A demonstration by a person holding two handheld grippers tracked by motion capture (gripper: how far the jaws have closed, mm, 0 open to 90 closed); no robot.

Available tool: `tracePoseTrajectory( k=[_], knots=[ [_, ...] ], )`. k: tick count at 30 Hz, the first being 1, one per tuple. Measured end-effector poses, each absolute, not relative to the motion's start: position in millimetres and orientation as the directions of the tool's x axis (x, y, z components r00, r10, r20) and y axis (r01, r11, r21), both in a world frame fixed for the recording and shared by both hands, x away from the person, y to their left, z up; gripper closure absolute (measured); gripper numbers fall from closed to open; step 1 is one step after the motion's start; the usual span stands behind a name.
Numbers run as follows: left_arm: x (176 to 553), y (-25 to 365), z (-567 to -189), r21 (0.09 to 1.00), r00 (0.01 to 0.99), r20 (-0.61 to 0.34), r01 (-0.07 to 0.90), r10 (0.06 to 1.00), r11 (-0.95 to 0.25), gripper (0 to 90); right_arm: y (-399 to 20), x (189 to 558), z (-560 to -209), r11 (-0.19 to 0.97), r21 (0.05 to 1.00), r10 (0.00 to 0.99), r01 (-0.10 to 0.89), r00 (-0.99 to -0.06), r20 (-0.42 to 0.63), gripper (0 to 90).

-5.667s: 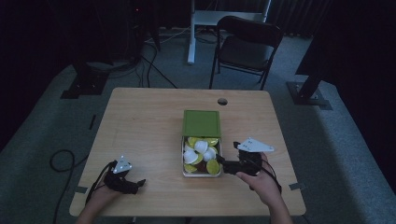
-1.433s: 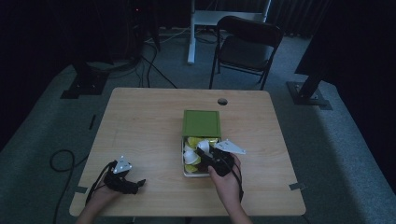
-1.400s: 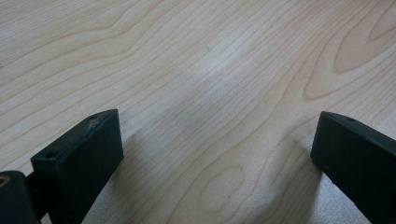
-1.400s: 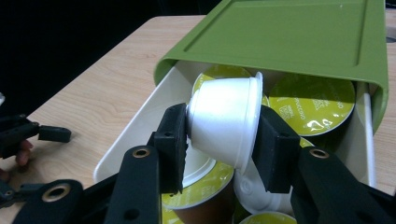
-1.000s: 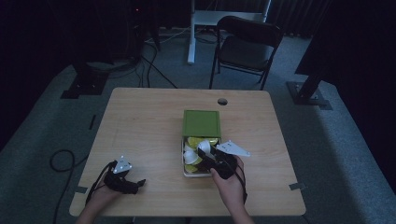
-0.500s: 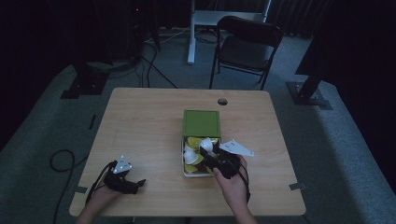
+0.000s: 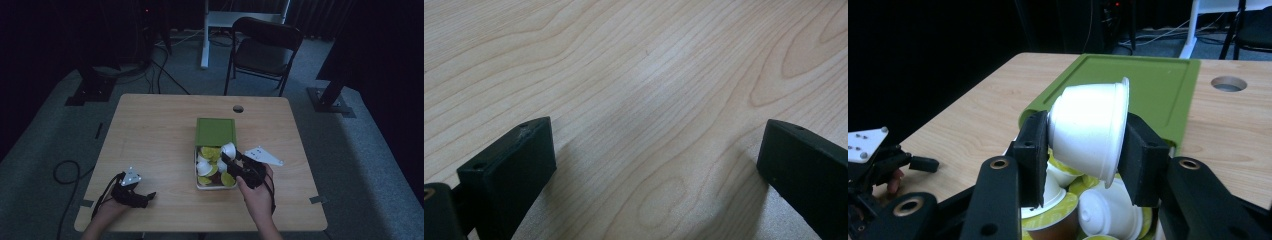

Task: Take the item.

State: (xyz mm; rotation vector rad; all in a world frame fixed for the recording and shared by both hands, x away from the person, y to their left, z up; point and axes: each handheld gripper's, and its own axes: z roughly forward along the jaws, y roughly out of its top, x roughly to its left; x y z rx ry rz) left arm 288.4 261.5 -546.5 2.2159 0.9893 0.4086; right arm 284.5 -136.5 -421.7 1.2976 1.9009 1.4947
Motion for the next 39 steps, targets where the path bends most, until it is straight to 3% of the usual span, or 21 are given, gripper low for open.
tracePoseTrajectory(
  k=[23, 39],
  knots=[
    [288, 261, -547, 0.686, 0.664, 0.013, 0.539, 0.748, -0.49, 2.3, -184, 285, -413, -0.056, 0.922, 0.883, 0.382, -0.412, 0.224, 58.2],
    [288, 261, -547, 0.686, 0.664, 0.013, 0.538, 0.748, -0.49, 2.3, -219, 288, -435, -0.07, 0.918, 0.916, 0.391, -0.34, 0.215, 58.2]
  ],
)
